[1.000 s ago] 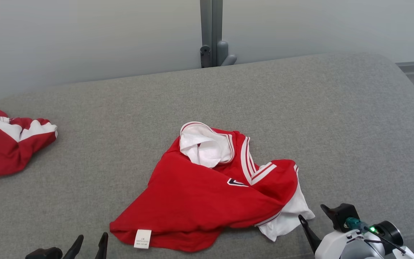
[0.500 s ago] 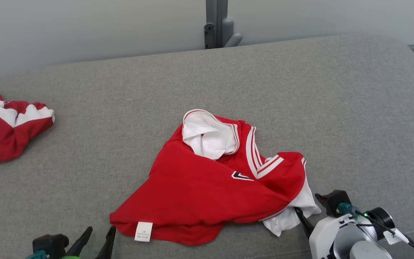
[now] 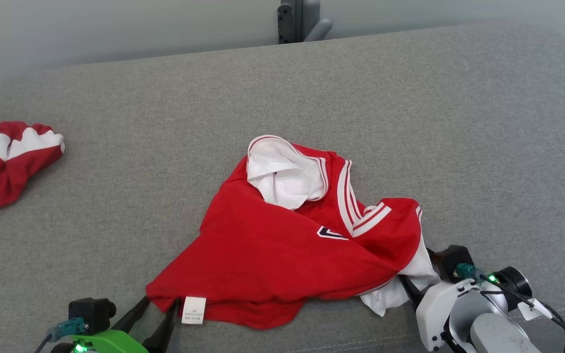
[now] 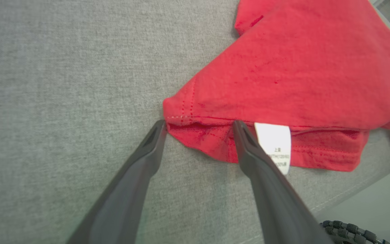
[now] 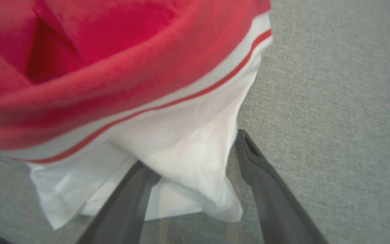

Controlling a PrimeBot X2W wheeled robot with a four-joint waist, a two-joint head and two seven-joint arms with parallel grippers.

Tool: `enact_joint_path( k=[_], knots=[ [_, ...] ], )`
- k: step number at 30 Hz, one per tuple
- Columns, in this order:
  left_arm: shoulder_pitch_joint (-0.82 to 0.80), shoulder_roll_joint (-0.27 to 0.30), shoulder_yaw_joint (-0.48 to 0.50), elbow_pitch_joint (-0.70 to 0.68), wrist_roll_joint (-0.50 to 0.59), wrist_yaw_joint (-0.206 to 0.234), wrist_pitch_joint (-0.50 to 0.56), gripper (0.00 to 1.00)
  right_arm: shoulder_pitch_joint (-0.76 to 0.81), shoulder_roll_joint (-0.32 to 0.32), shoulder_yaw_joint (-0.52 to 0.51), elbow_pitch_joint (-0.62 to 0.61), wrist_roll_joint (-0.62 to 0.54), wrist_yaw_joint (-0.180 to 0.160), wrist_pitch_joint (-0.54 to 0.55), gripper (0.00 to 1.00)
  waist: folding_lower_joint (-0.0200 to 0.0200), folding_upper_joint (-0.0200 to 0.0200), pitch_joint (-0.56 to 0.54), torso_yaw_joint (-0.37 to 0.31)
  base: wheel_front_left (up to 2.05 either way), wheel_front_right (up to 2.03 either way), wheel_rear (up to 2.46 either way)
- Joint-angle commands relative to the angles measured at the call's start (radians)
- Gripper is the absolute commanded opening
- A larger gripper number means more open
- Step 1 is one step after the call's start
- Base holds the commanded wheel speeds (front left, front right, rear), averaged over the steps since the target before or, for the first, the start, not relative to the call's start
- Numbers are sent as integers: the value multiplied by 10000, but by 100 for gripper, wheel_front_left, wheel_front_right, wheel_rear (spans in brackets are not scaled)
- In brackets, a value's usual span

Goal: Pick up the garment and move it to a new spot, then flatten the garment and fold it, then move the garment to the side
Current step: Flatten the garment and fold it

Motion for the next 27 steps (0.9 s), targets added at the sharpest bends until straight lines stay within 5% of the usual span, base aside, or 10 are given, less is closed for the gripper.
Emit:
enact_joint_path(
  k=[1, 12, 14, 15, 16, 17, 19, 27],
  knots=[
    [-205, 146, -172, 32, -122, -3, -51, 100, -73, -31, -16, 102, -53, -17, -66, 100, 0, 77, 55, -14, 0, 0, 0],
    [-1172, 387, -1459, 994, -541, 6, -742, 100, -334, 124, 135, 441, -161, -17, -167, 100, 0, 77, 304, 13, 0, 0, 0],
    [-1340, 347, -1628, 1196, -628, 6, -874, 100, -372, 186, 244, 518, -88, -17, -95, 87, 0, 77, 335, 23, 0, 0, 0],
    [-1410, 318, -1750, 1278, -659, 6, -919, 93, -383, 199, 298, 551, -48, -9, -69, 71, 0, 77, 343, 27, 0, 0, 0],
    [-1480, 278, -1854, 1328, -712, 6, -984, 73, -381, 209, 347, 587, 7, -9, -49, 42, 0, 77, 347, 31, 0, 0, 0],
    [-1480, 278, -1854, 1328, -712, 6, -984, 73, -381, 209, 347, 587, 7, -9, -49, 42, 0, 77, 347, 31, 0, 0, 0],
    [-1586, 213, -2093, 1385, -825, 6, -1088, 0, -392, 204, 450, 647, 128, -9, -75, 0, 0, 77, 336, 37, 0, 0, 0],
    [-1713, 498, -2352, 945, -1153, 6, -1488, 0, -299, 103, 728, -107, 1828, -9, -264, 0, 0, 77, -32, 7, 0, 0, 0]
  ],
)
